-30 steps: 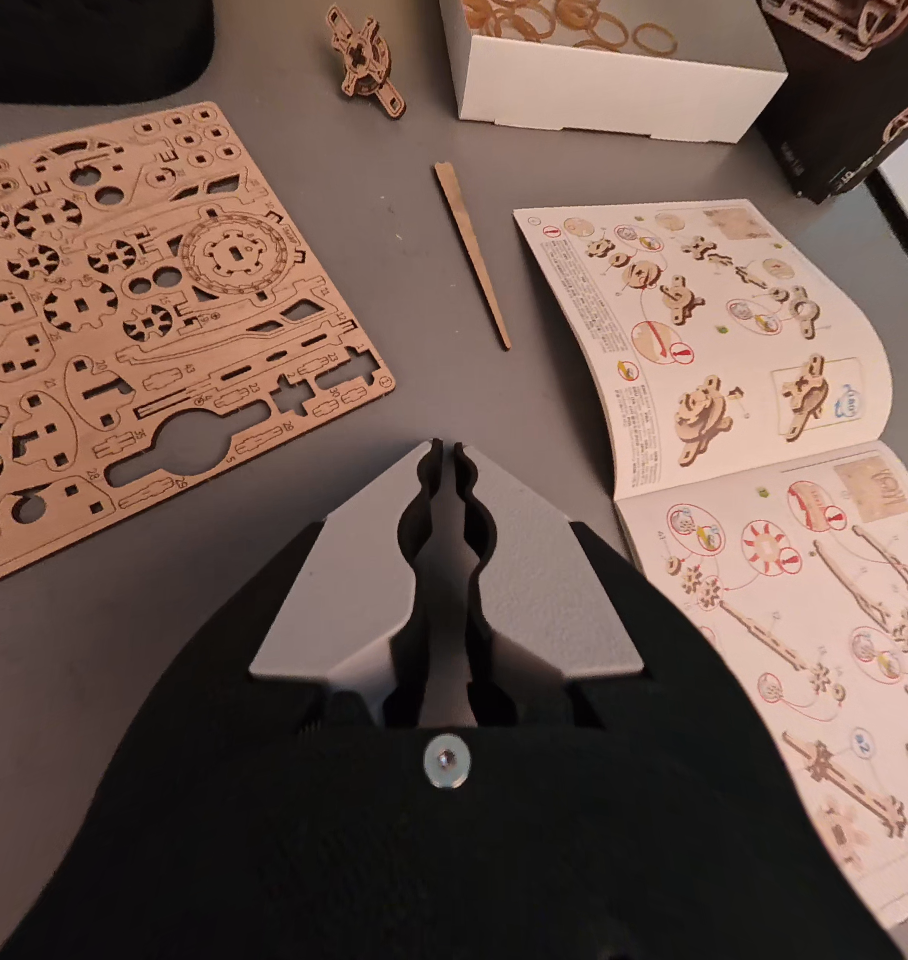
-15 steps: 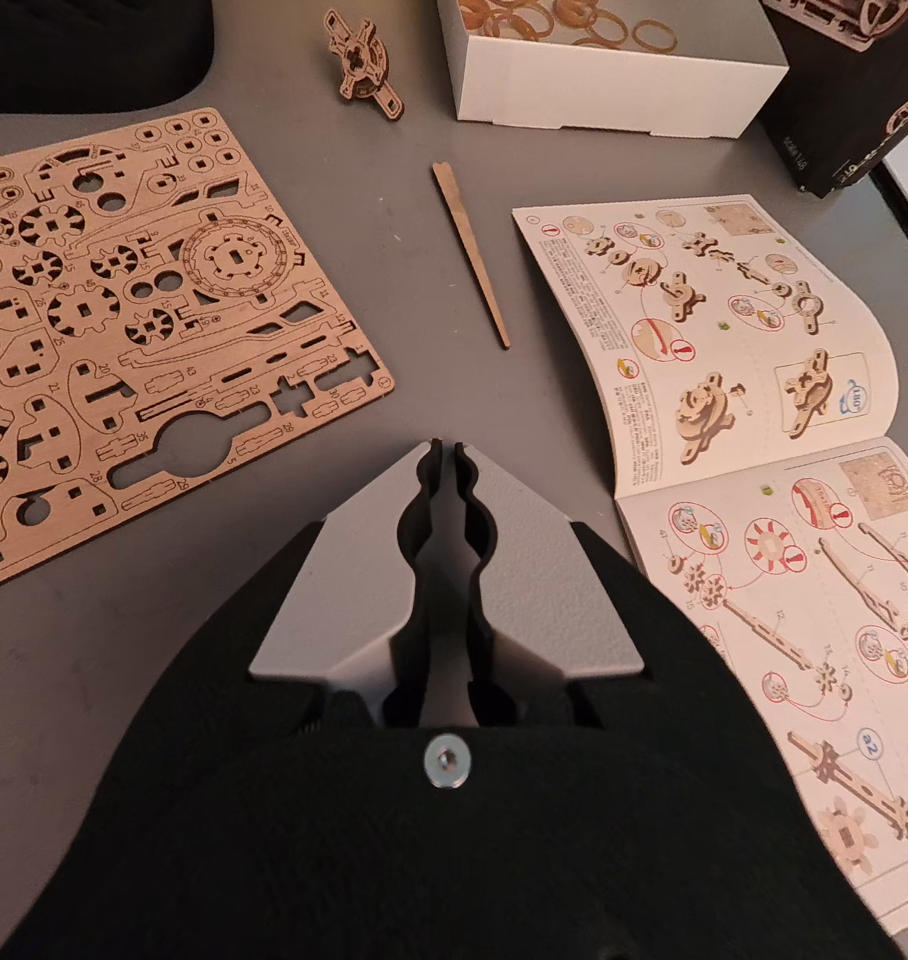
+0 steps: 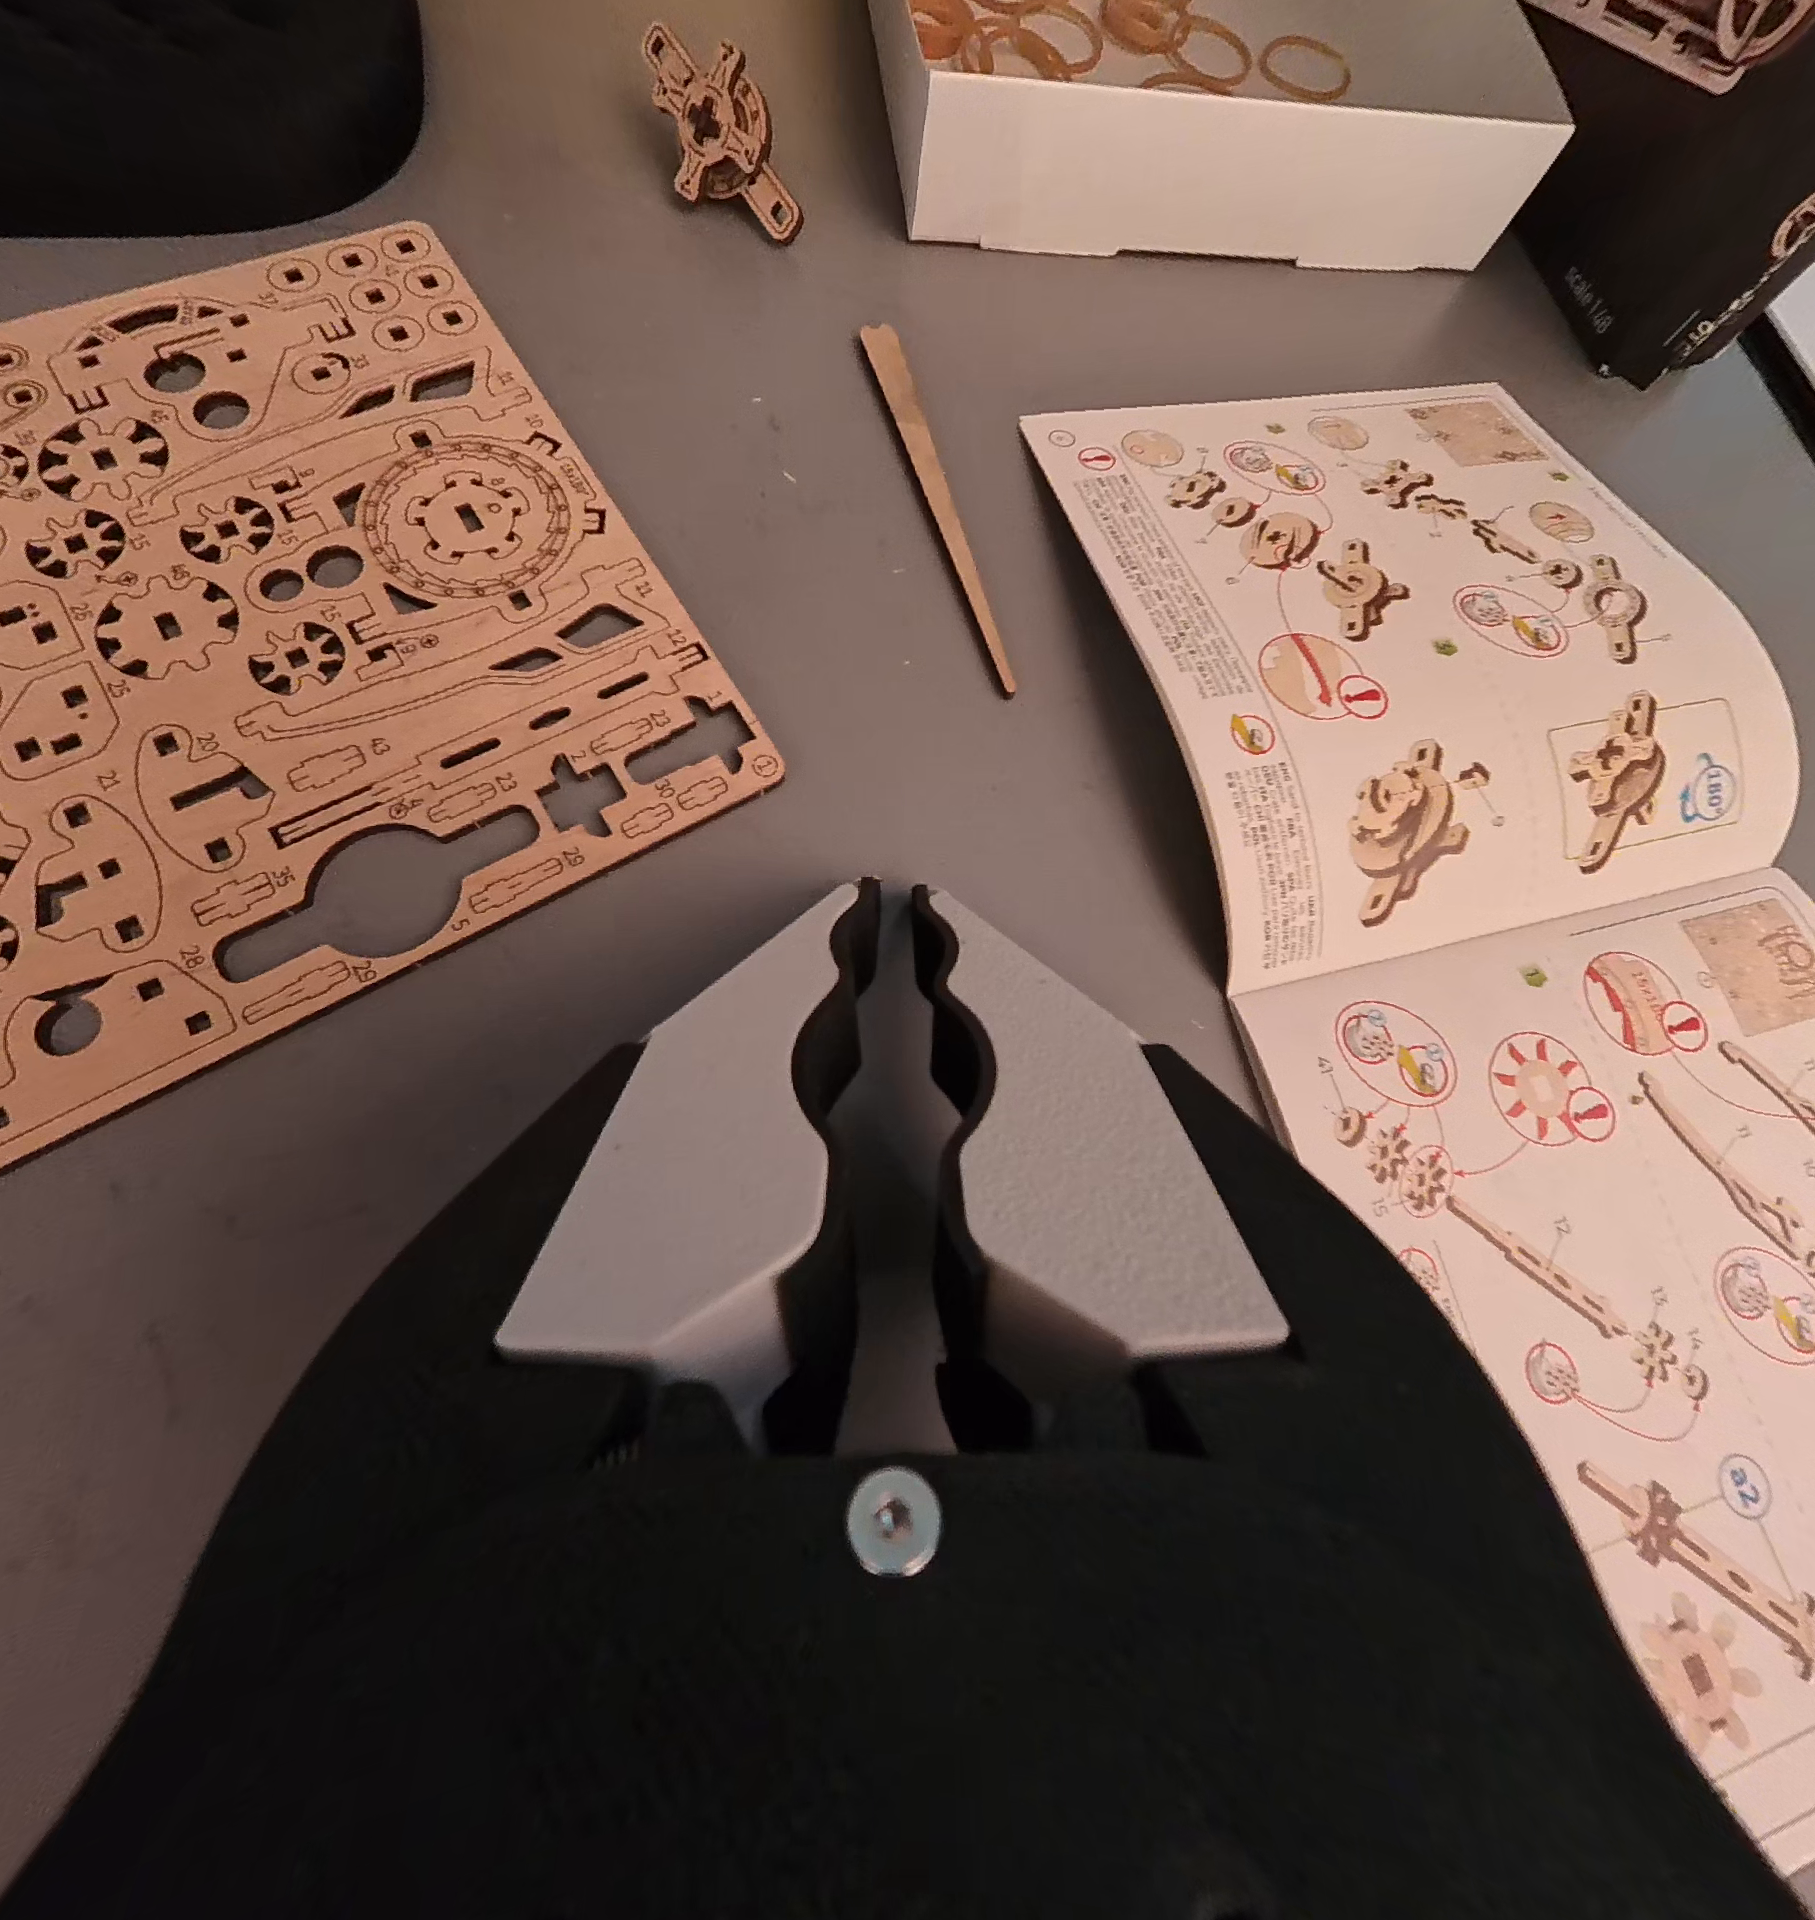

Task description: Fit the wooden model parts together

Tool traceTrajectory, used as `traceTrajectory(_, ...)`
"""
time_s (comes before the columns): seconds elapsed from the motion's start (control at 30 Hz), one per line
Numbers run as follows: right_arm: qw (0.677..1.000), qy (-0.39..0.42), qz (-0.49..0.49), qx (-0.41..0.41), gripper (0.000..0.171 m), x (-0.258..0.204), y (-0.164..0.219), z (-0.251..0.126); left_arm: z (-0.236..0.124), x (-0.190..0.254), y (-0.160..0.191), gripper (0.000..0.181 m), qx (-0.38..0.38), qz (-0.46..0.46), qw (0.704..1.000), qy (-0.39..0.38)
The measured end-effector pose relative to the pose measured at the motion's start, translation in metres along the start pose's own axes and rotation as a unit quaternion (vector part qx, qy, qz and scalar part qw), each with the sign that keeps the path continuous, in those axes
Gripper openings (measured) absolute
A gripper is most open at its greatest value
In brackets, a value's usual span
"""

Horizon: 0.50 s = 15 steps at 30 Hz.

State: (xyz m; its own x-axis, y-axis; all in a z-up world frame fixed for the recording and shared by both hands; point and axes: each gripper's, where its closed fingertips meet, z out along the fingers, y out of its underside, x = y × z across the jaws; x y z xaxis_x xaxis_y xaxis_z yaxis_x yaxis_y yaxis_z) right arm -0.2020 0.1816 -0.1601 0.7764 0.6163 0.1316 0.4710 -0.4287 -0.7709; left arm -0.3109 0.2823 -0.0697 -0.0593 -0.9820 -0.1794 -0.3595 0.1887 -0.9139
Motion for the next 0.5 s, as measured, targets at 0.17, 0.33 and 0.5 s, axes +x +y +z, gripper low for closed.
traceTrajectory(0.17, 1.000, 0.002, -0.002, 0.000, 0.006, 0.000, 0.000, 0.000, 0.004, 0.020, 0.011, 0.016, -0.034, 0.002, 0.998, 0.058)
traceTrajectory(0.33, 0.999, 0.022, -0.035, -0.006, 0.011, 0.001, -0.002, 0.000, 0.005, 0.057, 0.023, 0.028, -0.075, -0.022, 0.983, 0.164)
traceTrajectory(0.5, 0.995, 0.011, -0.098, 0.034, 0.023, -0.027, -0.030, -0.001, 0.013, 0.083, 0.046, 0.040, -0.146, -0.031, 0.966, 0.213)
